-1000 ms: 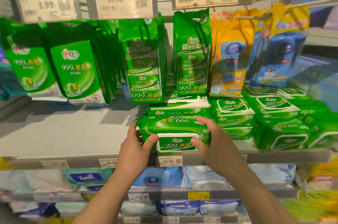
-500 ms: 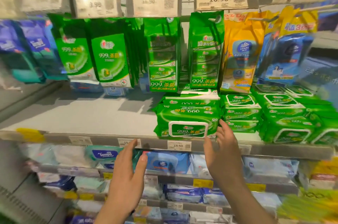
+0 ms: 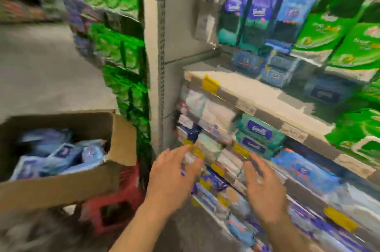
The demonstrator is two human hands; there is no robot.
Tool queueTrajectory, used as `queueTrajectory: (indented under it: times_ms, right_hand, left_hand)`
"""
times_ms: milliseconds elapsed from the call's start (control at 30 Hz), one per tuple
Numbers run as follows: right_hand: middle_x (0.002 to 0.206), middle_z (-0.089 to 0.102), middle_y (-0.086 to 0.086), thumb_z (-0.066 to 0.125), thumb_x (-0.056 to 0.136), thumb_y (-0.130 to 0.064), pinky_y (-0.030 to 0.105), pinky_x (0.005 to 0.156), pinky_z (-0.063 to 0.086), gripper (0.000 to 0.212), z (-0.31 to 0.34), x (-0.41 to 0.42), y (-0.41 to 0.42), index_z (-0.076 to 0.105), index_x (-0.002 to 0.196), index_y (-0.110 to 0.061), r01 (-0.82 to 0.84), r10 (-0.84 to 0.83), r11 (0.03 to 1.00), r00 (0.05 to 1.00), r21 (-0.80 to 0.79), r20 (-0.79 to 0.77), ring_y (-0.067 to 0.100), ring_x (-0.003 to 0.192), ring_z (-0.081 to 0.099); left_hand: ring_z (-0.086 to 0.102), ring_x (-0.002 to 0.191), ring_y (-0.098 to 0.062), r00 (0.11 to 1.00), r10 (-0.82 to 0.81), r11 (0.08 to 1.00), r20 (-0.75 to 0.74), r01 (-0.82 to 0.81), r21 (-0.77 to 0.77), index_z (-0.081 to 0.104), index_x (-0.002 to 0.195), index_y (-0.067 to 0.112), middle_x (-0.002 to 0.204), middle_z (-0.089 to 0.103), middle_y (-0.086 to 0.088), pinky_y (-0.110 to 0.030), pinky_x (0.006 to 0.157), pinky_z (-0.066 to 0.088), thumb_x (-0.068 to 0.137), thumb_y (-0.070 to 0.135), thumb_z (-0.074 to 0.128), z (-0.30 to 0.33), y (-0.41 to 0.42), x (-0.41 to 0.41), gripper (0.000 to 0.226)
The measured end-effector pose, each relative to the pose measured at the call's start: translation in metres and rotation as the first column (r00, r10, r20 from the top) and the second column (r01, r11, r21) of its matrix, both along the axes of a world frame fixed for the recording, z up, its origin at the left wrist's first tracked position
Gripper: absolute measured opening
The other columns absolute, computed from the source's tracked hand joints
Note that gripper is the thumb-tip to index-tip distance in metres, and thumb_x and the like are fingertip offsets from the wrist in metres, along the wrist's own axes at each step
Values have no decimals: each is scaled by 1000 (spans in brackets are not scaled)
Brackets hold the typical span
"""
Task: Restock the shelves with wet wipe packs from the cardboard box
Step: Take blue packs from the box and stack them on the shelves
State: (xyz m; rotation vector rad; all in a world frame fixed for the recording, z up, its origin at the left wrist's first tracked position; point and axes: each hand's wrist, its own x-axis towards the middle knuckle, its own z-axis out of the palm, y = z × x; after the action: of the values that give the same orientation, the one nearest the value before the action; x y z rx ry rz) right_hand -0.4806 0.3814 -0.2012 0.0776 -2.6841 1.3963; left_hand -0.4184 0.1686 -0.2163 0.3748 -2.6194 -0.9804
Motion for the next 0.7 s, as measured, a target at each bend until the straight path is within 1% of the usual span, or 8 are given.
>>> queueTrajectory:
  times_ms: [67,167,233,367,433,533,633,700]
  right_hand:
    - [138,52,-15,53,103,-43,21,101,35,43,-1,17,-47,55,144,-33,-128,131,991,986,-39,102,6,120,49]
    - [151,49,-15,49,101,-54,35,109,41,47,-10,37,-110,51,146,-42,-285,278,959,942,11,187,12,132,51]
    - [149,50,-15,49,100,-54,31,100,47,44,-14,49,-151,51,144,-44,-374,364,927,911,16,196,13,128,53]
    - [149,52,-9,53,101,-46,34,109,36,46,-25,61,-222,54,145,-34,-524,499,847,842,92,203,15,139,46]
    - [148,54,-8,54,101,-44,31,104,38,45,-31,64,-257,55,144,-33,-589,562,801,801,104,208,13,136,49]
    - [133,56,-15,55,101,-42,25,93,37,39,-41,68,-308,54,140,-40,-664,630,741,739,100,239,10,127,52]
    - [140,58,-10,58,98,-47,31,101,43,47,-56,66,-356,55,144,-35,-694,657,712,711,104,250,13,130,54]
    - [140,61,-6,62,97,-45,35,104,46,49,-69,60,-390,56,144,-33,-702,667,709,698,67,260,13,123,58]
  left_hand:
    - [38,134,-13,995,93,995,20,-93,37,46,141,36,139,51,15,-37,113,32,80,79,18,-2,-40,36,80]
    - [33,135,-7,973,222,970,59,-227,84,42,143,39,141,46,19,-29,113,28,77,80,14,-4,-92,87,83]
    - [31,135,-7,949,304,942,84,-313,120,42,143,38,144,44,18,-29,114,26,76,80,14,-6,-122,116,84]
    - [31,135,-7,890,439,870,124,-455,189,42,142,39,144,44,19,-33,114,29,77,81,14,-19,-174,161,83]
    - [28,136,-4,858,493,831,142,-513,216,41,143,41,145,42,20,-35,114,29,77,82,15,-27,-198,177,83]
    - [30,135,-5,805,573,766,156,-593,247,44,142,39,144,44,19,-34,115,29,76,83,16,-40,-232,196,85]
    - [34,134,-6,759,624,704,189,-650,285,46,141,40,142,46,20,-37,113,34,76,85,18,-54,-267,206,83]
    - [37,133,-5,737,643,667,207,-673,320,47,140,40,139,48,21,-38,112,35,75,90,18,-65,-296,206,86]
